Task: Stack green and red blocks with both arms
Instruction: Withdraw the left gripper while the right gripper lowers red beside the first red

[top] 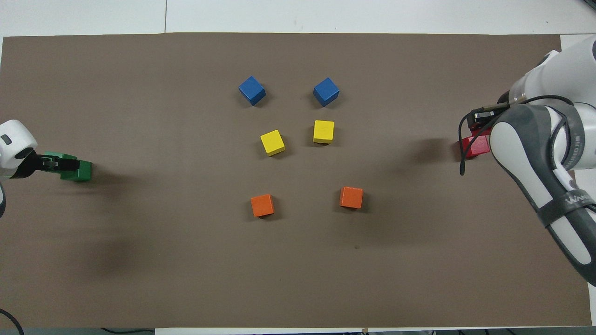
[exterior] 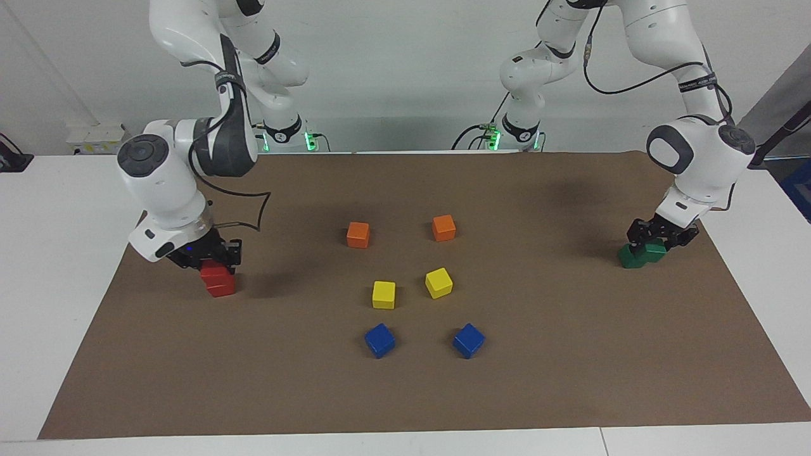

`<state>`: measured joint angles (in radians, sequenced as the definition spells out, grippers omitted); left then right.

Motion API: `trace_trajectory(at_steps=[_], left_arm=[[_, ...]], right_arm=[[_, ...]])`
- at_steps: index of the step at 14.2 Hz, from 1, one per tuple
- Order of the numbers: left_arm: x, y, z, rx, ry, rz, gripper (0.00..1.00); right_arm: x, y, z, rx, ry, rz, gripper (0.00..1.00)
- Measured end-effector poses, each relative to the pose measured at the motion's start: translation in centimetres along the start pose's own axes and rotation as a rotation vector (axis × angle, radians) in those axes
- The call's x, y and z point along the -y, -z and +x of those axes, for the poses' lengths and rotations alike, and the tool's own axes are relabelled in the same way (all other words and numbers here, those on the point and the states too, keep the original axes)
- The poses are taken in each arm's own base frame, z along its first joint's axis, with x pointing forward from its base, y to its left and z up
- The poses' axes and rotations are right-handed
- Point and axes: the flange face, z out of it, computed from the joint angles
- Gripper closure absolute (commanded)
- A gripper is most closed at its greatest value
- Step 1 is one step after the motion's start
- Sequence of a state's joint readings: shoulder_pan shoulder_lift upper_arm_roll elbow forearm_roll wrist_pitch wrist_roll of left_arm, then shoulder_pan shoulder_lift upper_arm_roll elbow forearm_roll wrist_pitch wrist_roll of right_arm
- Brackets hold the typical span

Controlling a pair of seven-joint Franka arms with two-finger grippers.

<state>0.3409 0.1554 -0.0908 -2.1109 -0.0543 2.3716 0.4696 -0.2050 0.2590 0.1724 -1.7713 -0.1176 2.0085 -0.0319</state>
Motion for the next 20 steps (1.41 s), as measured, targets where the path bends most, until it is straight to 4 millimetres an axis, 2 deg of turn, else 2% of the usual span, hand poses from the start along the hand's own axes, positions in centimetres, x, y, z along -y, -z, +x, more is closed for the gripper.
trace_trajectory(at_steps=[2,4,6,10,12,16,20], left_arm=[[0.0,0.0,0.0,0.000,0.000,0.000,0.00],[0.0,0.1,0.1,-0.001,-0.001,0.000,0.00],[0.1,1.1,0.7,-0.001,-0.003,-0.002,0.00],[-0.2,6.9,4.0,0.011,-0.031,-0.019,0.00],[-0.7,9.4,4.9,0.010,-0.045,-0.021,0.00],[-1.6,13.7,5.0,-0.018,0.019,-0.006,0.00],[-5.1,18.9,4.5,0.008,0.117,-0.016,0.00]], right_arm=[[-1.4,-1.5,-0.8,0.017,0.001,0.005,1.00],[-1.6,-2.8,-1.3,0.001,-0.010,0.026,1.00],[-1.6,-3.7,-1.9,-0.018,-0.016,0.031,1.00],[-1.4,-4.4,-2.7,-0.034,0.026,0.028,1.00],[-1.6,-4.8,-3.1,-0.049,0.075,0.025,1.00],[-1.7,-5.8,-3.8,-0.059,0.117,0.023,1.00],[-1.6,-6.1,-4.2,-0.072,0.125,0.020,1.00]])
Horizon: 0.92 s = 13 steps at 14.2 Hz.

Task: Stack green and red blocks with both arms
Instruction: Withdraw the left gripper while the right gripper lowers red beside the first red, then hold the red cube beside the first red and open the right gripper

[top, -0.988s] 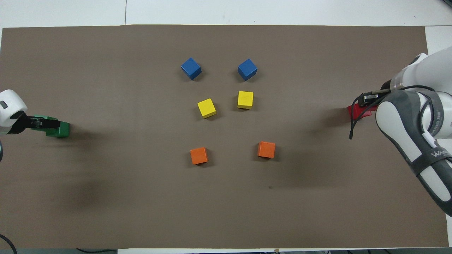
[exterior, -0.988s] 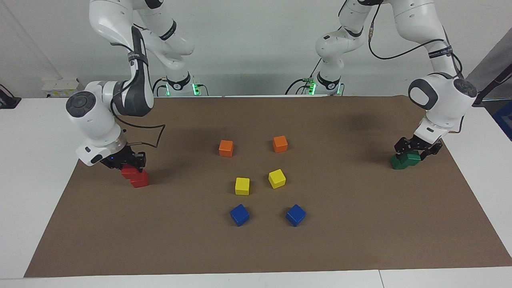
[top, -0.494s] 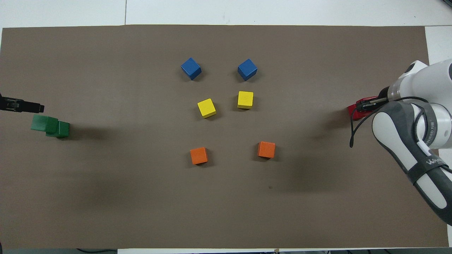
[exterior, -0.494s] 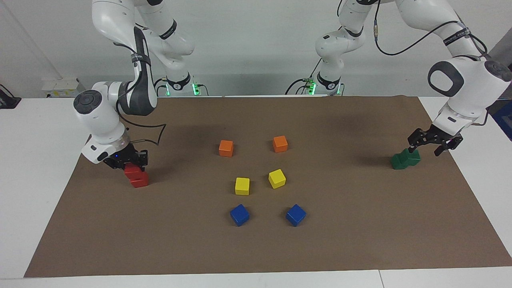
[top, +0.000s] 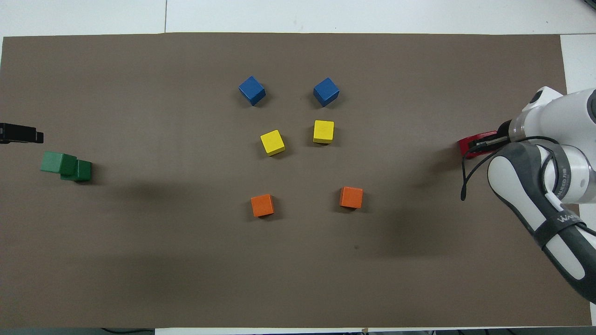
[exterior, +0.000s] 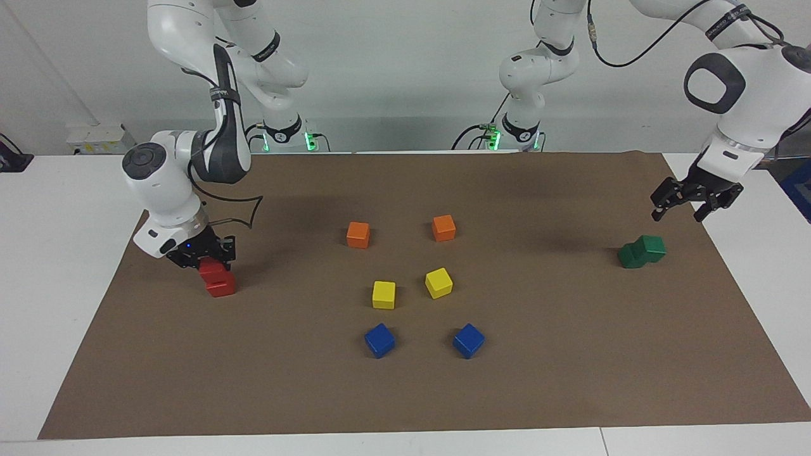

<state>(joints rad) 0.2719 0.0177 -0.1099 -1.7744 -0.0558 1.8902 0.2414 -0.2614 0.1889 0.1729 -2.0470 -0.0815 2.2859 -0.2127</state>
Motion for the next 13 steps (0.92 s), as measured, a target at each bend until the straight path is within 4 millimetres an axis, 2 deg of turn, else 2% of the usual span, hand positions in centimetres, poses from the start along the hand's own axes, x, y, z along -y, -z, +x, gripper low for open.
trace_trajectory(at_steps=[4,10,13], left_arm=[[-2.5,4.3,-0.2,0.041,0.103,-0.009,0.00],[-3.3,7.0,-1.0,0.111,0.113,-0.016,0.00],[-5.3,7.7,-1.3,0.159,0.069,0.021,0.00]], right_arm=[[0.0,-0.8,-0.8,-0.019,-0.002,-0.004,1.00],[-1.0,-0.9,-1.5,-0.015,0.008,-0.006,1.00],[-1.2,-0.9,-1.5,-0.014,0.005,-0.007,1.00]])
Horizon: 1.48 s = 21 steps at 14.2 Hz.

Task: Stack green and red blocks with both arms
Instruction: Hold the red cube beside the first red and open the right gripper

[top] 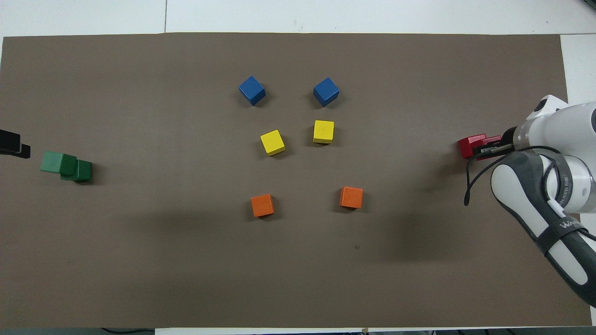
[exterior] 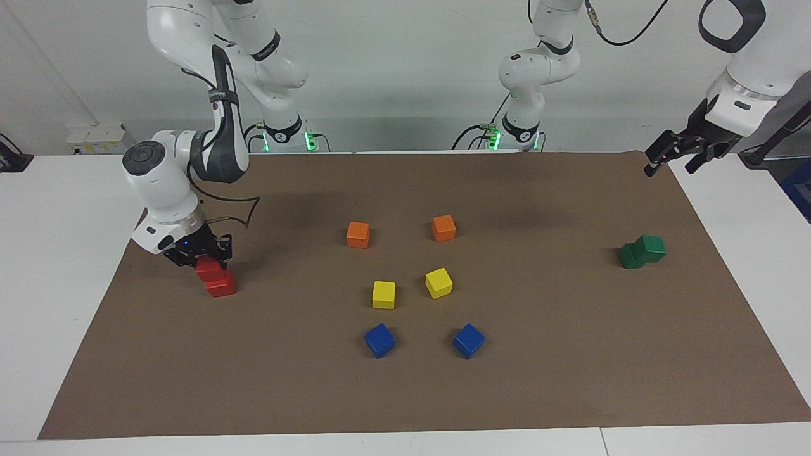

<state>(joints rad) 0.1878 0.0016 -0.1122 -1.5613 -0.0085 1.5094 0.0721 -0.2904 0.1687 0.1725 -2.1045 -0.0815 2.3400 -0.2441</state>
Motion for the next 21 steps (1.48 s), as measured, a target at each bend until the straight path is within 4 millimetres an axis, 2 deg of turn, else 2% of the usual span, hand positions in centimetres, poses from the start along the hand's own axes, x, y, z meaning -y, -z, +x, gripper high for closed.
trace_trajectory(at_steps=[2,4,10,16,21], left_arm=[[-1.6,0.1,-0.1,0.013,-0.026,0.022,0.00],[-2.4,0.0,-0.2,0.028,-0.040,0.025,0.00],[-2.9,0.0,-0.3,0.031,-0.047,0.026,0.00],[-3.4,1.5,-0.4,-0.018,-0.045,0.029,0.00],[-3.4,1.9,0.0,-0.058,-0.034,0.030,0.00]], right_arm=[[0.1,0.0,0.0,0.000,0.001,0.000,1.00],[0.2,0.0,0.1,-0.004,0.003,0.000,1.00],[0.4,0.0,0.3,-0.039,0.007,-0.008,1.00],[0.4,0.0,0.3,-0.041,0.008,-0.008,1.00],[0.9,0.0,0.4,-0.042,0.016,-0.007,1.00]])
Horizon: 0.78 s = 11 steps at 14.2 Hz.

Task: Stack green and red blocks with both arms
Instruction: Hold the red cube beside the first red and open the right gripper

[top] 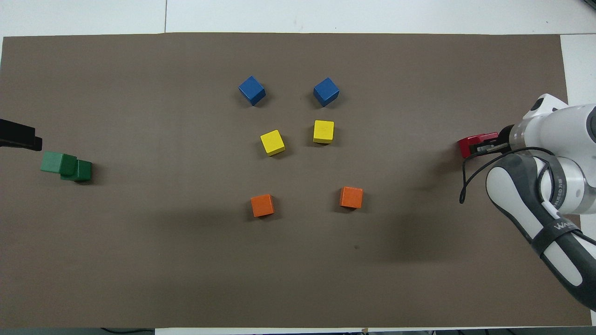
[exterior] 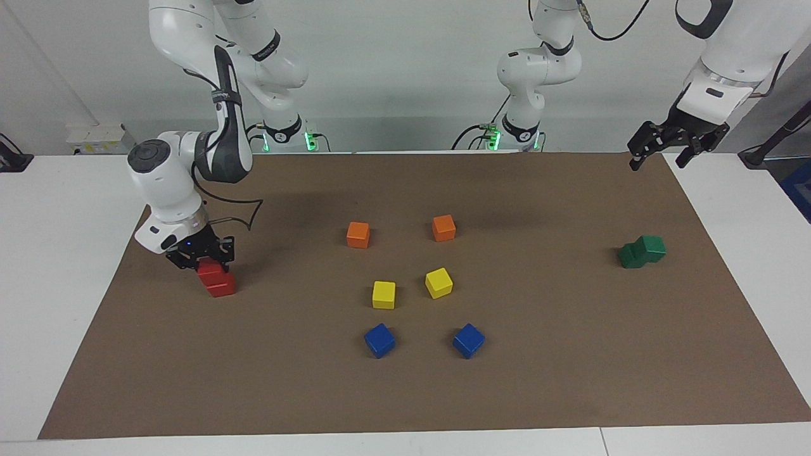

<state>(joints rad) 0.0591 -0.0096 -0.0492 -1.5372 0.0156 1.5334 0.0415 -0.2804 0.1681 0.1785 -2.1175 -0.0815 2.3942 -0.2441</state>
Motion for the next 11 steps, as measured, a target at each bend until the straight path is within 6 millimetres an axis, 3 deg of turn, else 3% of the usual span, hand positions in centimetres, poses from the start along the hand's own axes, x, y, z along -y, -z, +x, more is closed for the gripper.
trace_trajectory(at_steps=[7,8,9,10,11], left_arm=[[-0.14,0.06,0.08,-0.007,0.012,-0.008,0.00],[-0.14,0.07,0.08,-0.008,0.014,-0.008,0.00],[-0.14,0.07,0.09,-0.008,0.014,-0.008,0.00],[-0.14,0.08,0.10,-0.009,0.015,-0.008,0.00],[-0.15,0.08,0.10,-0.009,0.015,-0.009,0.00]], right_arm=[[0.09,0.00,0.03,0.000,0.002,0.000,1.00],[0.09,0.00,0.03,0.000,0.002,0.000,0.93],[0.09,0.00,0.03,-0.001,0.002,0.000,0.43],[0.09,0.01,0.04,-0.001,0.002,0.000,0.00],[0.09,0.01,0.05,-0.002,0.002,0.000,0.00]])
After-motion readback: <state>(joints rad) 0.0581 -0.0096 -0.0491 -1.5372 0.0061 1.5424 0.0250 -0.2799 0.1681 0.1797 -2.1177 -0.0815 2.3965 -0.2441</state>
